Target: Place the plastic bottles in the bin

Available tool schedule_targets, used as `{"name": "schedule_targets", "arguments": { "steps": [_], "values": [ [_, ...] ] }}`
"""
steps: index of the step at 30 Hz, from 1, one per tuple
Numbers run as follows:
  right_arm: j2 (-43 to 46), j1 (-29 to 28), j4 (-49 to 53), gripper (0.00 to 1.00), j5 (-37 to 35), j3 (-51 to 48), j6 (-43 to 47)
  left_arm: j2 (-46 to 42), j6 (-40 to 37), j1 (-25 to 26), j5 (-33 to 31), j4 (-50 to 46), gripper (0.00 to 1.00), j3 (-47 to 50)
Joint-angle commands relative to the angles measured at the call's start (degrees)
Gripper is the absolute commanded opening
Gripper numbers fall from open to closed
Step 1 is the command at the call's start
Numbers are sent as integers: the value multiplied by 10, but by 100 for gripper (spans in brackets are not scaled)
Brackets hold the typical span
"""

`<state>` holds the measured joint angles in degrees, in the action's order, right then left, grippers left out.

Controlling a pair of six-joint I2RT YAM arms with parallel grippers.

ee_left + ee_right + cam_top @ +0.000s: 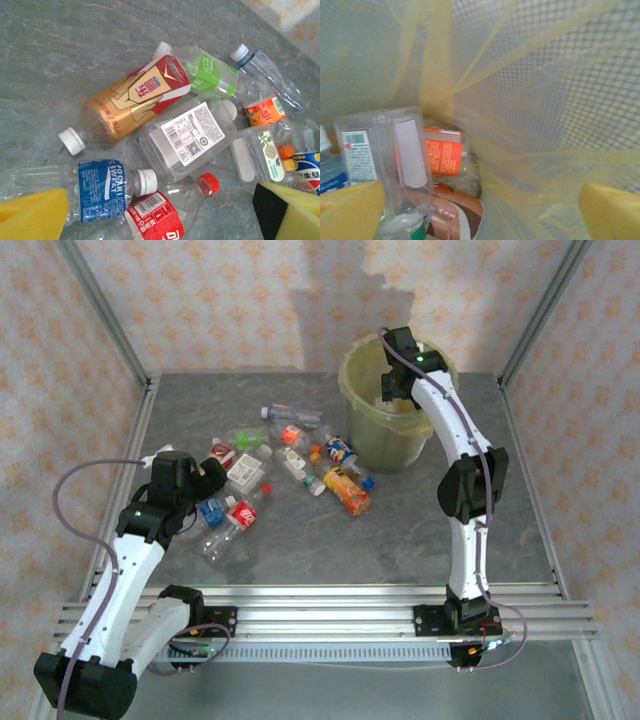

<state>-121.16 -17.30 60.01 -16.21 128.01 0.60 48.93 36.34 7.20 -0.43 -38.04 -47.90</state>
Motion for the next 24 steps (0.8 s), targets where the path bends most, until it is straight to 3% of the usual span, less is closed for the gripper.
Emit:
{"name": "schedule_targets", "arguments": {
  "steps": [1,13,18,24],
  "values": [
    [64,-1,-4,99,30,9,-12,18,-39,28,-19,-61,96,-33],
    [249,-6,-80,99,126,-151,-90,140,-60,186,-135,-254,91,-98],
    [368,-13,-160,99,124,-311,-135,198,-13,240,-166,-261,90,-75],
    [472,-33,-187,99,97,-419,-163,234,-9,249,-163,-226,89,-50]
  ]
}}
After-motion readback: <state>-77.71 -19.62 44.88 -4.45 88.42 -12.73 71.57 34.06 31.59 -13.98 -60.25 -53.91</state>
